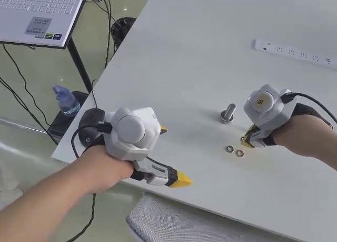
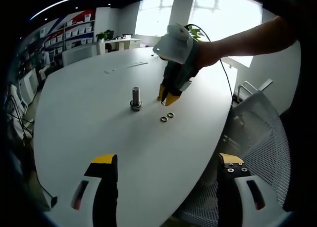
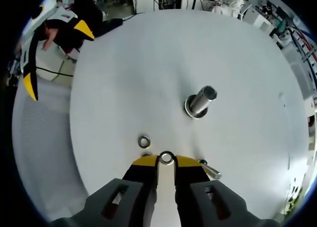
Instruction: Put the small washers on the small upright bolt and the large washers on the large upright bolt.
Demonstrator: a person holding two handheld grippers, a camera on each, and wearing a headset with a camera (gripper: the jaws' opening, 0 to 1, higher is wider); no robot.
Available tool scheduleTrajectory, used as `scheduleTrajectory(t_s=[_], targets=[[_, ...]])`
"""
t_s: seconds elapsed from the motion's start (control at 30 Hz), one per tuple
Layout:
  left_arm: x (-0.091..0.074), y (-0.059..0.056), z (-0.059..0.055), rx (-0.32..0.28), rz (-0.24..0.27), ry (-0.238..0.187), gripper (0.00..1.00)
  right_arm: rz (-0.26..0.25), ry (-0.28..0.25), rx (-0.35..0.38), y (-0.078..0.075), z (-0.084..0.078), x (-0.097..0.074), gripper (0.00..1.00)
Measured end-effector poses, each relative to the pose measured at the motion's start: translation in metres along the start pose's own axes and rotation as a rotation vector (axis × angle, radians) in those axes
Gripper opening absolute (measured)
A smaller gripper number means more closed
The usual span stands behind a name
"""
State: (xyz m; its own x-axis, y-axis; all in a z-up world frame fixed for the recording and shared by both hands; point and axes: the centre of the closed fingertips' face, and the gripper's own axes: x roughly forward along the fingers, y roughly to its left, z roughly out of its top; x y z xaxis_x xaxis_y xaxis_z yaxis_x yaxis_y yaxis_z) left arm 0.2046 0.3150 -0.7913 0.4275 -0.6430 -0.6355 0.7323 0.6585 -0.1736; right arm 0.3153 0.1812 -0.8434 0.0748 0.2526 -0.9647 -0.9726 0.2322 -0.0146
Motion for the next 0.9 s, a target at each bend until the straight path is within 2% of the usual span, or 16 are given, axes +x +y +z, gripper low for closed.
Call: scheduleTrajectory(t_s=[0.2, 0.3, 0.47, 0.9], targets=[[0.003, -0.001, 0.004, 0.008, -0.005, 0.007, 0.82, -0.001, -0.003, 0.009, -0.002, -0.005, -0.012, 0.12], [0.002, -0.001, 0.012, -0.004, -0.005, -0.016, 0.82, -0.002, 0.002, 0.007, -0.003, -0.009, -0.016, 0.12], [0.006, -0.002, 0.016, 0.003, -0.005, -0.018, 0.82, -0.002, 0.006, 0.02, -0.006, -0.017, -0.023, 0.12], [0.012, -0.006, 0.021, 0.023, -0.016, -0.006, 0.82, -0.009, 0.008, 0.062, -0.017, -0.039, -0.033, 0.12]])
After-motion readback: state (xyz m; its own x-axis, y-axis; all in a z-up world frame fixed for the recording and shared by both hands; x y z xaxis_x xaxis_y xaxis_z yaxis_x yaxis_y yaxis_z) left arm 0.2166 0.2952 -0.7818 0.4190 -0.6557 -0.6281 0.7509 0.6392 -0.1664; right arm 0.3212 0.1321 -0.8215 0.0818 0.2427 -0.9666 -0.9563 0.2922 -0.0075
